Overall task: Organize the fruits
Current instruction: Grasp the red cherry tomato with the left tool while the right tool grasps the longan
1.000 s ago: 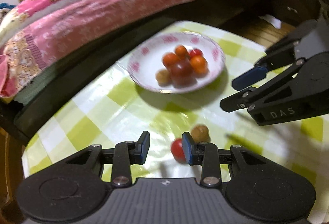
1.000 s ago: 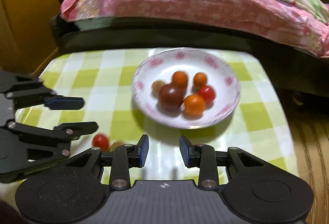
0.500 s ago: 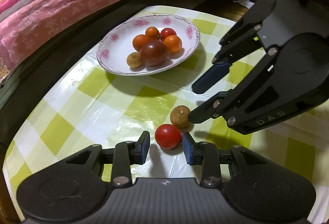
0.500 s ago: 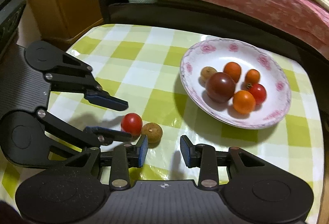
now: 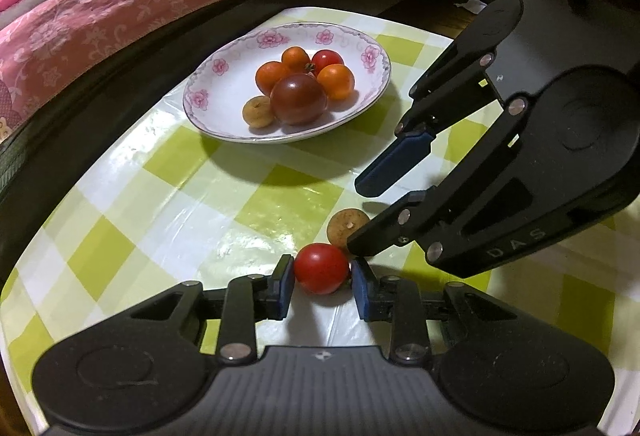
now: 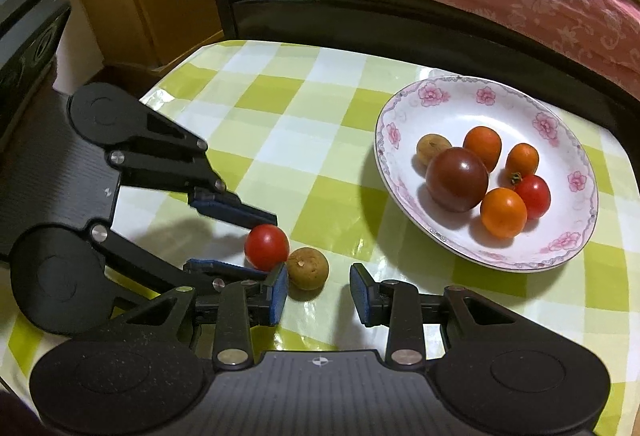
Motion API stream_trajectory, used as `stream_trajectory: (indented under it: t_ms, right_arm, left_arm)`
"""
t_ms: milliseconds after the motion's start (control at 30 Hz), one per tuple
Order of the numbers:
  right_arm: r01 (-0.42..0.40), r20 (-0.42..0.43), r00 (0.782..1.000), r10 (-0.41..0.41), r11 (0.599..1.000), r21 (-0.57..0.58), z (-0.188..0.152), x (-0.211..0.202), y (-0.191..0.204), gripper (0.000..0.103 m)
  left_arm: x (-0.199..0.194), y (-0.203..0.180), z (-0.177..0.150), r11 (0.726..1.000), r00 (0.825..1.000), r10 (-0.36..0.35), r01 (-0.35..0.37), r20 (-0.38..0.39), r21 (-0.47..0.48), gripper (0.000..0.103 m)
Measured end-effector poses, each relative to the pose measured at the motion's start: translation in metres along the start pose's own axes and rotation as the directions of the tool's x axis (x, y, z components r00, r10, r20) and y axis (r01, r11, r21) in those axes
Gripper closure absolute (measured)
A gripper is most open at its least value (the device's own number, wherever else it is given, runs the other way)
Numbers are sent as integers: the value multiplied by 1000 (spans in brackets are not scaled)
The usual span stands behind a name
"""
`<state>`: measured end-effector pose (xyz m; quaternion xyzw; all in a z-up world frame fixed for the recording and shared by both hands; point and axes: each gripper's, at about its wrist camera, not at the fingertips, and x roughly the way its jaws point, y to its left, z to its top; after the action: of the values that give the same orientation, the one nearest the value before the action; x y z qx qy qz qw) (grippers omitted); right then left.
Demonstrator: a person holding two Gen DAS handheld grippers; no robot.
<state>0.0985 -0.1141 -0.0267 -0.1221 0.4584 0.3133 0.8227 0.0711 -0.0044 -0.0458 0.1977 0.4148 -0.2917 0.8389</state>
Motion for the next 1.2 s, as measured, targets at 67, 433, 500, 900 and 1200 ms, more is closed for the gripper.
stream_trajectory:
  t_ms: [67, 433, 500, 900, 1200]
  right_arm:
    - [-6, -4, 1000, 6, 1000, -1, 0, 1, 1, 73]
    - [4, -4, 1000, -4, 1000, -23, 4, 13, 13, 80]
    - [12, -7, 1000, -12, 999, -33, 5, 13, 15, 82]
    - [60, -23, 998, -59, 998, 15, 0, 6, 15, 82]
    - [130, -44, 991, -126, 987, 96, -4, -4, 11, 82]
  left_arm:
    - [-2, 2, -2, 1000, 1000, 5, -5, -1, -5, 64]
    - [-8, 9, -8, 999, 999, 34, -34, -15, -16, 66]
    - [-7, 7, -7, 999, 999, 39, -39, -15, -8, 65]
    - [-7, 12, -11, 997, 999, 35, -35, 1, -72, 65]
    - [-9, 9, -10, 993, 998, 57, -58, -14, -105, 67]
